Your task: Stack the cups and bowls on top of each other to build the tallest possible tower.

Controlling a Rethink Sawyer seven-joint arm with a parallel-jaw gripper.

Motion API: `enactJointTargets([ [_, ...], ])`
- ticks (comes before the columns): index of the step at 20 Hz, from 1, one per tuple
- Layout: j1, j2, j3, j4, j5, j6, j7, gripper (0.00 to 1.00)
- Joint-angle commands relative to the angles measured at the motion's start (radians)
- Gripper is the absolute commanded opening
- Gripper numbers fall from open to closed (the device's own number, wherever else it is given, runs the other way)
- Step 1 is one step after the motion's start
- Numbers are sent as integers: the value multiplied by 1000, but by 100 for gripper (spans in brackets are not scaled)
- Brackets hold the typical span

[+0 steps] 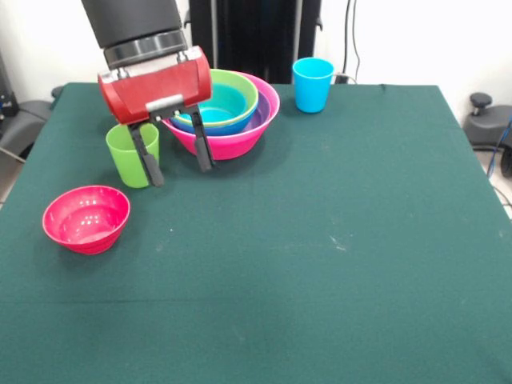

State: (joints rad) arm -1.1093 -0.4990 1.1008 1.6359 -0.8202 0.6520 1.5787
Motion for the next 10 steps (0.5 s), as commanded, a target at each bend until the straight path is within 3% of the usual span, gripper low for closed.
enactJointTargets([
  [1,77,-148,-149,89,-115,-32,15,100],
  [6,147,-222,-225,104,-142,-61,108,100],
  [10,185,-234,-273,88,-150,-84,134,100],
])
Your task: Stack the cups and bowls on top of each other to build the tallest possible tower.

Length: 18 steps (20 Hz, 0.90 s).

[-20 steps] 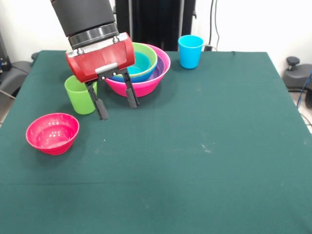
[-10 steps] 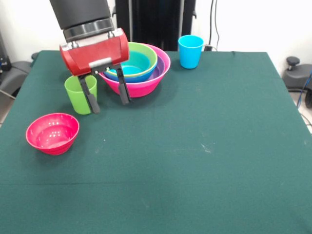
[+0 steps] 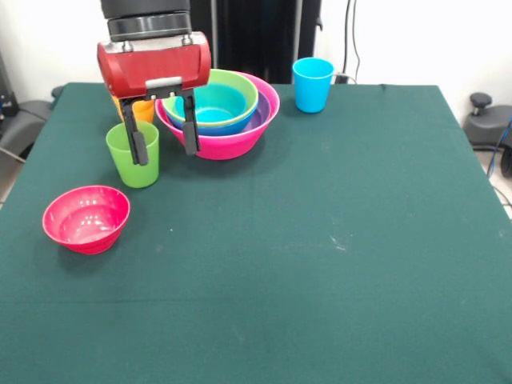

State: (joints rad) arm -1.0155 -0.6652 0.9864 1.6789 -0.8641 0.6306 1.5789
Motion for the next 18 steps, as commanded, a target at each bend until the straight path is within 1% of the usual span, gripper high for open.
enactJointTargets([
  [1,96,-65,-166,40,-102,-65,130,100],
  [3,94,-31,-176,22,-78,-65,106,100],
  [4,88,-12,-175,9,-65,-56,77,100],
  [6,78,2,-172,0,-48,-55,35,100],
  [12,41,32,-156,-9,-23,-49,-41,100],
  [18,19,45,-140,-24,-19,-33,-94,100],
])
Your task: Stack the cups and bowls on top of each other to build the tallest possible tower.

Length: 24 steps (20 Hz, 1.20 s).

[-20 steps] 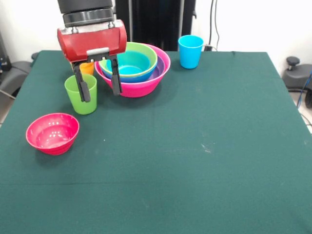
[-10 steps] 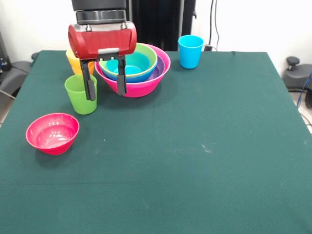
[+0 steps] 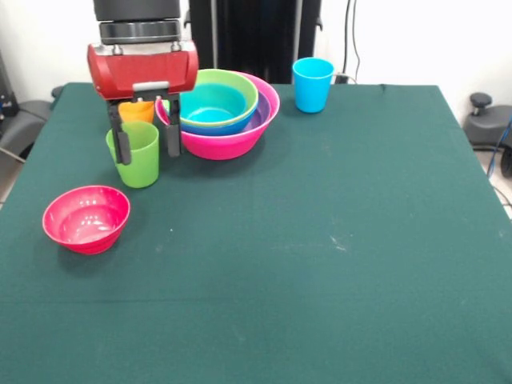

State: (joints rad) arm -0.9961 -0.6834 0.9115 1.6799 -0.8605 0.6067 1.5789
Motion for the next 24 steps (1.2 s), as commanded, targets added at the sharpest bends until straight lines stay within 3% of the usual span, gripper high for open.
enactJointTargets([
  [1,-2,65,-63,-29,-22,-6,-99,100],
  [9,-10,101,-53,-37,-23,-14,-115,100],
  [15,-24,201,-33,-68,2,-6,-160,100],
  [24,-64,281,-21,-89,-30,-39,-209,100],
])
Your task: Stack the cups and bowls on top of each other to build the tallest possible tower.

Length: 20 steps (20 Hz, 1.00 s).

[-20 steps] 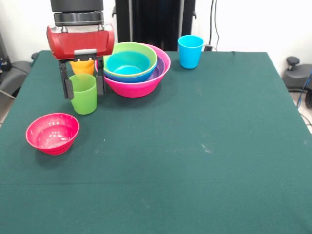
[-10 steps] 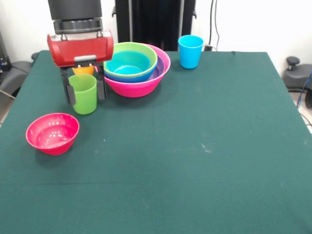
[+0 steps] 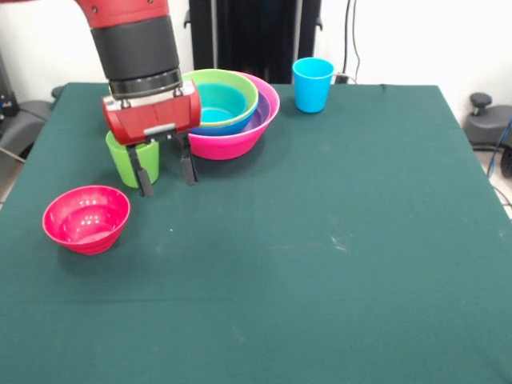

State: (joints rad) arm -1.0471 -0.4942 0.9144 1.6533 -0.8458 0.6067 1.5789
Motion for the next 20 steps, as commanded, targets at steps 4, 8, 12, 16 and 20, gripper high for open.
enactJointTargets([
  [4,-5,21,-52,-36,-91,-79,-130,100],
  [8,1,-62,-52,16,-87,-75,-75,100],
  [12,8,-108,-47,46,-62,-63,-59,100],
  [16,29,-134,-60,57,-58,-70,-33,100],
  [20,55,-92,-76,17,-64,-77,-26,100],
])
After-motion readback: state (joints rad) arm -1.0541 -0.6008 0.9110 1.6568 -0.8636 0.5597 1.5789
